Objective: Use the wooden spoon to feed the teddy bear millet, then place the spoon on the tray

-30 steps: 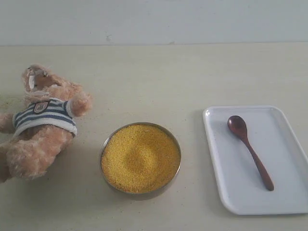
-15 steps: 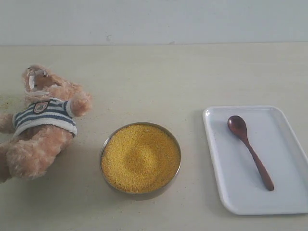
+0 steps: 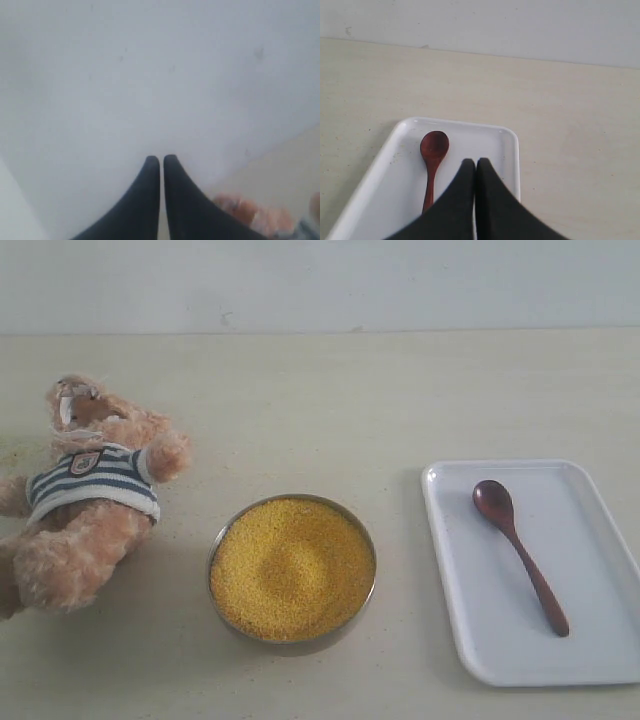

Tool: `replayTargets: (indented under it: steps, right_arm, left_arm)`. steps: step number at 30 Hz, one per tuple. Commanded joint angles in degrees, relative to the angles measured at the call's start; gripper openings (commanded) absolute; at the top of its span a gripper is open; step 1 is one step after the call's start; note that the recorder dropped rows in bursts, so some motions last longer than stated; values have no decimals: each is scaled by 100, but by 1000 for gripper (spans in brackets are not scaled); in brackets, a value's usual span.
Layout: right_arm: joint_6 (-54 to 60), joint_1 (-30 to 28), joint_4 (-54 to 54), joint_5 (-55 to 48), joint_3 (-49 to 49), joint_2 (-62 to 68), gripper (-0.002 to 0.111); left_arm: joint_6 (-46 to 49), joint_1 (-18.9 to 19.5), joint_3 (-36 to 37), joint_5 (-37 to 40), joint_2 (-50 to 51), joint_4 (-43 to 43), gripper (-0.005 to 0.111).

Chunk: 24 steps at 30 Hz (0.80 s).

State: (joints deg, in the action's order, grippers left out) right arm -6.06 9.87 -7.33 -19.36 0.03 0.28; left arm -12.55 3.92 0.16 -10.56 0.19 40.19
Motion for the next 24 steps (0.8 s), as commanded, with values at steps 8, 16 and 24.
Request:
replayTargets:
  steps: [8,16,24]
  right_arm:
    - [18,-12,-10,23,-3,-28,0]
    - [18,-12,-10,23,-3,-28,0]
    - [18,-12,-10,23,-3,-28,0]
  left_arm:
    - [-3872,13,-386,-3130,-19,-2972,4]
    - [-2428,13,-1888,-345,548,-2959,4]
    - [-1978,13,-2962,1668,2060,-2159,4]
